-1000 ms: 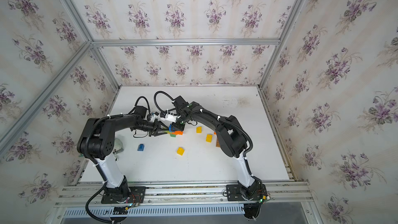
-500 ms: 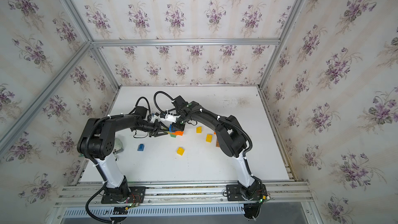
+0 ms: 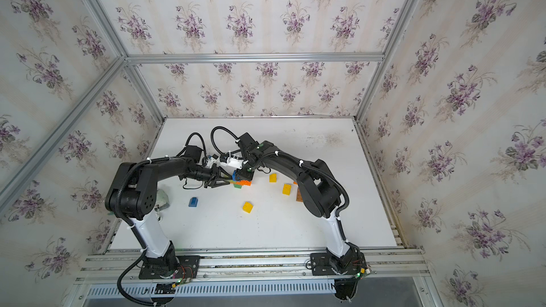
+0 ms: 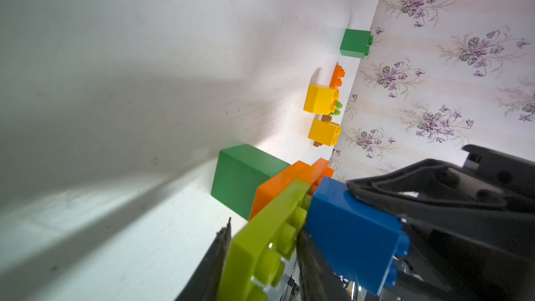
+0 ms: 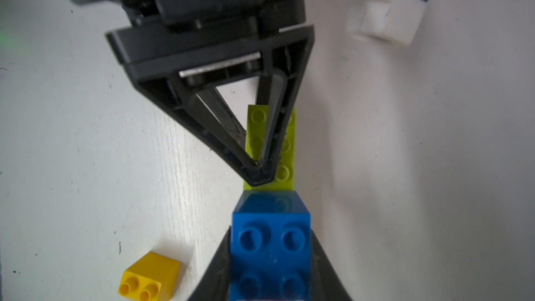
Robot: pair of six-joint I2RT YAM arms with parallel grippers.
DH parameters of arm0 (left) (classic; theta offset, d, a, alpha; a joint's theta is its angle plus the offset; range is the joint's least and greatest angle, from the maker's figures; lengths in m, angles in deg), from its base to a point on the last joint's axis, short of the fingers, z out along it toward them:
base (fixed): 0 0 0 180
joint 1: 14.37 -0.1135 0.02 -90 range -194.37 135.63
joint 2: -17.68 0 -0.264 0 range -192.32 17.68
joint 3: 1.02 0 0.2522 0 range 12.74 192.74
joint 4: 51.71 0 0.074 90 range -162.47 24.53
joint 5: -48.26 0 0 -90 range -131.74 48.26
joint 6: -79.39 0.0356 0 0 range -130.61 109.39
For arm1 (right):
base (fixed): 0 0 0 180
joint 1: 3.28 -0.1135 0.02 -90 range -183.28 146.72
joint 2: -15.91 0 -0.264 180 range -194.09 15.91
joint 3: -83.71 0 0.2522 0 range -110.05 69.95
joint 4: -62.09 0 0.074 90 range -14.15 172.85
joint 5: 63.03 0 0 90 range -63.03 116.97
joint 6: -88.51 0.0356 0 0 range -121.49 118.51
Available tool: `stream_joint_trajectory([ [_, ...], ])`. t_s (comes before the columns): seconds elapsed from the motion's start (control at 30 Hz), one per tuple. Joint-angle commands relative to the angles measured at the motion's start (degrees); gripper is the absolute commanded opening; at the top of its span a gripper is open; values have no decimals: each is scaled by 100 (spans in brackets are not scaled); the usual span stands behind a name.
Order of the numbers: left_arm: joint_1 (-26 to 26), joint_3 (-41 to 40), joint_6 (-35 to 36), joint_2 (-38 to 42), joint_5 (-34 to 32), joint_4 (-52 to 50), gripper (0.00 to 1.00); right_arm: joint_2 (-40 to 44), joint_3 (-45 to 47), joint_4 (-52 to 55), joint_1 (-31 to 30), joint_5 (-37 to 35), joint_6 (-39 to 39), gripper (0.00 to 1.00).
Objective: Assemble a fork with lego
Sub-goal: Assemble the lego brick with the lego brick.
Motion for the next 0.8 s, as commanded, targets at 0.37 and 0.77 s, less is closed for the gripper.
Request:
stream_joint_trajectory([
  [0.37,-10,33,27,43,-96,-66,39,-63,190,560,-82,-344,-399,15],
  [0.77,-8,-20,27,35,-88,-22,38,50,280,455,-144,-672,-278,14],
])
